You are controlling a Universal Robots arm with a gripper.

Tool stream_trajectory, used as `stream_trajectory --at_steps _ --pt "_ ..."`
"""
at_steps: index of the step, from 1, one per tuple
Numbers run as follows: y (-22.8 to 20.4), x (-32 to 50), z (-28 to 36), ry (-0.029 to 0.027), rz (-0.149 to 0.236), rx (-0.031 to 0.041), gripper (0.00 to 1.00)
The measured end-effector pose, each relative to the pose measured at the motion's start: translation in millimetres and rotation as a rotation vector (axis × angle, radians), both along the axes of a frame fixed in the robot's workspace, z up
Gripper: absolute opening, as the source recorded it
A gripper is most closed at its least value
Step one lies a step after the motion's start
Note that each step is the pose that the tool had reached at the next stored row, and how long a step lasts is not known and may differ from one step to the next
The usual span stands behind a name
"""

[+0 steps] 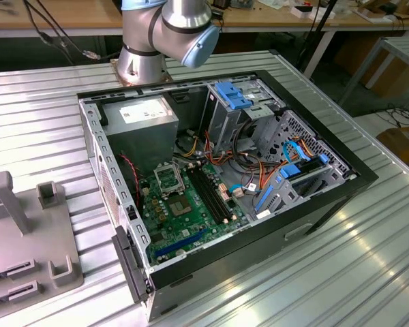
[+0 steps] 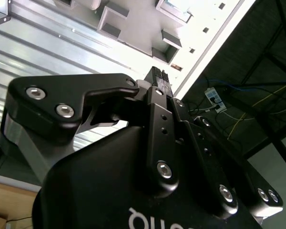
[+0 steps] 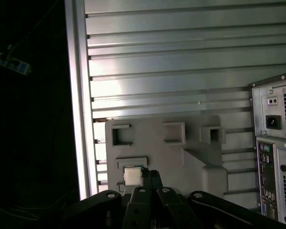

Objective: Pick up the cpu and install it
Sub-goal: 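Reach for the cpu, then pick up the cpu and move it towards the insertion slot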

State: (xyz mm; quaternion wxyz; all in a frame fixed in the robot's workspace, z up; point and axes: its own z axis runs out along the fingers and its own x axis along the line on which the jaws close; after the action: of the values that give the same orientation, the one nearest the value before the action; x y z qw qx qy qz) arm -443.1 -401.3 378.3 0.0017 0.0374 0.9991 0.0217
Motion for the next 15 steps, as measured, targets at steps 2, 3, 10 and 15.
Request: stream_trajectory --at_steps 2,3,10,15 --pt "0.0 -0.2 0.0 0.0000 0.000 0.0000 0.12" --pt "-0.4 -1.5 -0.1 0.0000 0.000 0.0000 0.12" --pt "-17.0 -16.3 -2.8 0.0001 0.000 0.0000 0.12" --pt "-17.9 -18.2 -3.0 0.0000 0.000 0.0000 0.12"
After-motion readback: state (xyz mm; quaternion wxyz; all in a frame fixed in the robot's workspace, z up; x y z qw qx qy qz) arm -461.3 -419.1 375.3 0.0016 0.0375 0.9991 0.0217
